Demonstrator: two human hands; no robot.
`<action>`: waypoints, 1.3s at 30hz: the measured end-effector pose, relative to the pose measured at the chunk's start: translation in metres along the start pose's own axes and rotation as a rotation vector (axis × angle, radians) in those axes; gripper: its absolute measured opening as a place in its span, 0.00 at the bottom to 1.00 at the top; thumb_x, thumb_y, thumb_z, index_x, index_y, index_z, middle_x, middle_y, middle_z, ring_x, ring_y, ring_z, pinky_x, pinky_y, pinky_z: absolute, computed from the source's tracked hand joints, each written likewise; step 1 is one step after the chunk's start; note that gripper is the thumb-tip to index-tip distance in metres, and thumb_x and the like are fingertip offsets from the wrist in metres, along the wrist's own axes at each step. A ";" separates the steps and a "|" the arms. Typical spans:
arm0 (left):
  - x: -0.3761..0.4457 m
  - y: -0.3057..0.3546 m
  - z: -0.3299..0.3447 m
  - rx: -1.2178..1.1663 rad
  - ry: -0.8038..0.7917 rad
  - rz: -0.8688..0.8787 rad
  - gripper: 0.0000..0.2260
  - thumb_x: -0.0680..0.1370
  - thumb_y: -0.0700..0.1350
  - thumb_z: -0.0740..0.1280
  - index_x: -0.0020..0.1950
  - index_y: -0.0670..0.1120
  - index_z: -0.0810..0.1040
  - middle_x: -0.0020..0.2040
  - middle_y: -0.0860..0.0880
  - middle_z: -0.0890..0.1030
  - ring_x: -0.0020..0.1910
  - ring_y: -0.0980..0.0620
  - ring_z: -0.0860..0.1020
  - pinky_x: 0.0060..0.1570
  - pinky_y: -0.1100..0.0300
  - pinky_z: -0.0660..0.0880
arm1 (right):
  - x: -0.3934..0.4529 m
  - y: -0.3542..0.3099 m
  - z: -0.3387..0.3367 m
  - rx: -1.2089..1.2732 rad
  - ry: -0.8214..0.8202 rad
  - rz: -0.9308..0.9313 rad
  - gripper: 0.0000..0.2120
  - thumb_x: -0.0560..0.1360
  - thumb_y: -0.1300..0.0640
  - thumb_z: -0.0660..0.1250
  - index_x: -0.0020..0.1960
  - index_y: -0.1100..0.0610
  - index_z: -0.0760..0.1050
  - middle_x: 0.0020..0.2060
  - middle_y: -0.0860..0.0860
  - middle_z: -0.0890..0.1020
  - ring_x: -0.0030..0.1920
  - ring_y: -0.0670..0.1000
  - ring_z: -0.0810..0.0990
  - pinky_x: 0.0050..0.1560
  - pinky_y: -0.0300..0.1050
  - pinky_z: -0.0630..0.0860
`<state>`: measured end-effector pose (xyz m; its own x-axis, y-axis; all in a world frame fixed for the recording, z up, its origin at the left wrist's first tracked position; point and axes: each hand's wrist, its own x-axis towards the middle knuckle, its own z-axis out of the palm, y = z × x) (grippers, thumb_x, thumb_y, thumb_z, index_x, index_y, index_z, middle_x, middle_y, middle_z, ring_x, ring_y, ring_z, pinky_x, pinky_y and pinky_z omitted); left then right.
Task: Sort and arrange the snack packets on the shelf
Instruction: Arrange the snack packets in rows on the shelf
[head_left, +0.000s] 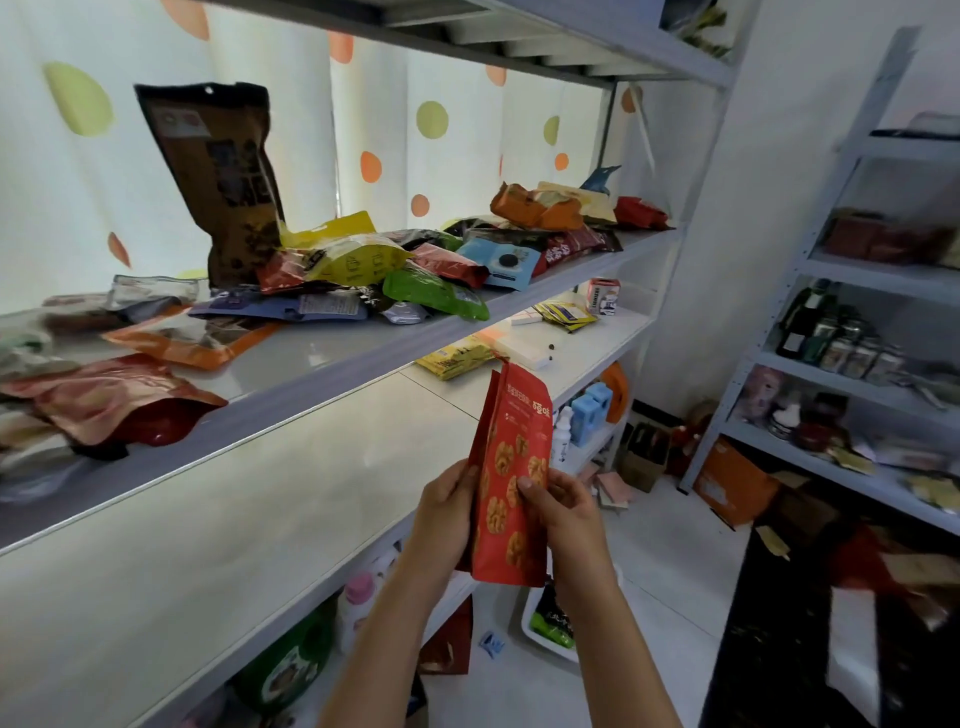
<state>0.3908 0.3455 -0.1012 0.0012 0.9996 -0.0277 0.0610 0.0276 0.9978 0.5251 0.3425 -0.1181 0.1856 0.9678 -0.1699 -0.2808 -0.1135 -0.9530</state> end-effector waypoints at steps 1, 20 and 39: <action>0.003 -0.002 0.004 0.001 -0.002 -0.005 0.14 0.84 0.51 0.56 0.54 0.50 0.80 0.45 0.49 0.86 0.41 0.52 0.85 0.43 0.58 0.81 | 0.001 0.000 -0.005 0.002 0.024 0.004 0.20 0.71 0.53 0.76 0.59 0.54 0.74 0.52 0.52 0.84 0.49 0.53 0.85 0.45 0.48 0.81; 0.075 0.003 0.212 0.140 -0.238 0.103 0.05 0.76 0.47 0.70 0.43 0.49 0.75 0.42 0.48 0.83 0.41 0.50 0.82 0.43 0.48 0.80 | 0.040 -0.056 -0.198 -0.203 0.539 -0.177 0.11 0.73 0.55 0.74 0.51 0.57 0.76 0.47 0.52 0.85 0.45 0.50 0.85 0.44 0.47 0.81; 0.189 -0.060 0.375 0.079 -0.558 -0.161 0.06 0.81 0.41 0.63 0.55 0.44 0.77 0.46 0.47 0.83 0.39 0.57 0.83 0.35 0.63 0.79 | 0.181 -0.031 -0.357 -0.170 0.591 0.001 0.09 0.75 0.57 0.73 0.50 0.58 0.76 0.46 0.52 0.85 0.44 0.49 0.86 0.41 0.44 0.81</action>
<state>0.7618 0.5313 -0.1889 0.5095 0.8297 -0.2282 0.1781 0.1578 0.9713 0.9036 0.4412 -0.2085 0.6898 0.6850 -0.2344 -0.1362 -0.1951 -0.9713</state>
